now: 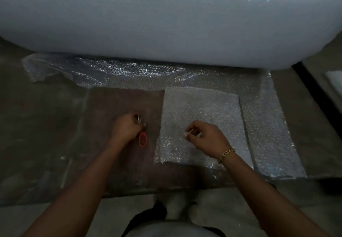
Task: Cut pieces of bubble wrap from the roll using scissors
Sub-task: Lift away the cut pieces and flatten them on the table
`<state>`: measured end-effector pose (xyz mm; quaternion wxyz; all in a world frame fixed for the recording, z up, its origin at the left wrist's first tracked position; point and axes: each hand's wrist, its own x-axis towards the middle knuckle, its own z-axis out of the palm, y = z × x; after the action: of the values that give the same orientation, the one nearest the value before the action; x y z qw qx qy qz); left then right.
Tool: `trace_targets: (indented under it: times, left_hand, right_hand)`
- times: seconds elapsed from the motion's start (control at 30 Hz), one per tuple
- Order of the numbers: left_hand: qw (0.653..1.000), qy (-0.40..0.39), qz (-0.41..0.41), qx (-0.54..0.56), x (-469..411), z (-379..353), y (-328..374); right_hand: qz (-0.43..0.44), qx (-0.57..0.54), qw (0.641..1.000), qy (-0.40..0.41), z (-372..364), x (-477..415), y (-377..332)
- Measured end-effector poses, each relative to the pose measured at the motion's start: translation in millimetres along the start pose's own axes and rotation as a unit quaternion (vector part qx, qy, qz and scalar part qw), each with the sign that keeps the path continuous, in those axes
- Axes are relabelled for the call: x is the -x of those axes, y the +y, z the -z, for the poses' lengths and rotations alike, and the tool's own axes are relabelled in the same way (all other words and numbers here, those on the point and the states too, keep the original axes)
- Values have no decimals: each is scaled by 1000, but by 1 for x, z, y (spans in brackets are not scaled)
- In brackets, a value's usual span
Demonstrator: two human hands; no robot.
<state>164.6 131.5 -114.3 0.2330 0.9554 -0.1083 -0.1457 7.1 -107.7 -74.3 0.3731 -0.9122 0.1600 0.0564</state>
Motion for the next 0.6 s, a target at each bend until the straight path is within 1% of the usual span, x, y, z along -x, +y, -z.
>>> trace_targets:
  times: [0.1, 0.13, 0.17, 0.2, 0.27, 0.3, 0.33, 0.4, 0.47, 0.6]
  left_hand:
    - [992, 47, 2, -121, 18, -7, 12]
    - [988, 62, -8, -141, 25, -9, 17]
    - [988, 66, -35, -133, 33, -12, 22]
    - [991, 46, -76, -101, 43, -15, 27]
    - [986, -21, -165, -29, 62, -24, 35]
    - [980, -51, -192, -13, 73, -29, 37]
    - [976, -75, -206, -6, 83, -32, 39]
    - [969, -95, -229, 2, 96, -39, 40]
    - [967, -96, -237, -6, 102, -45, 39]
    - [973, -77, -217, 3, 101, -42, 40]
  right_hand:
    - [-24, -6, 999, 21, 20, 23, 31]
    - [-29, -9, 999, 26, 26, 30, 40]
    - [-33, -15, 999, 30, 31, 36, 49]
    - [-34, -25, 998, 36, 35, 42, 57]
    - [-35, -43, 997, 44, 42, 52, 69]
    - [-36, -46, 997, 46, 45, 58, 73]
    - [-37, -48, 997, 47, 48, 62, 77]
    - [-31, -53, 997, 45, 51, 69, 84]
    - [-22, -54, 998, 35, 53, 73, 87]
    - [1, -36, 999, 24, 52, 77, 89]
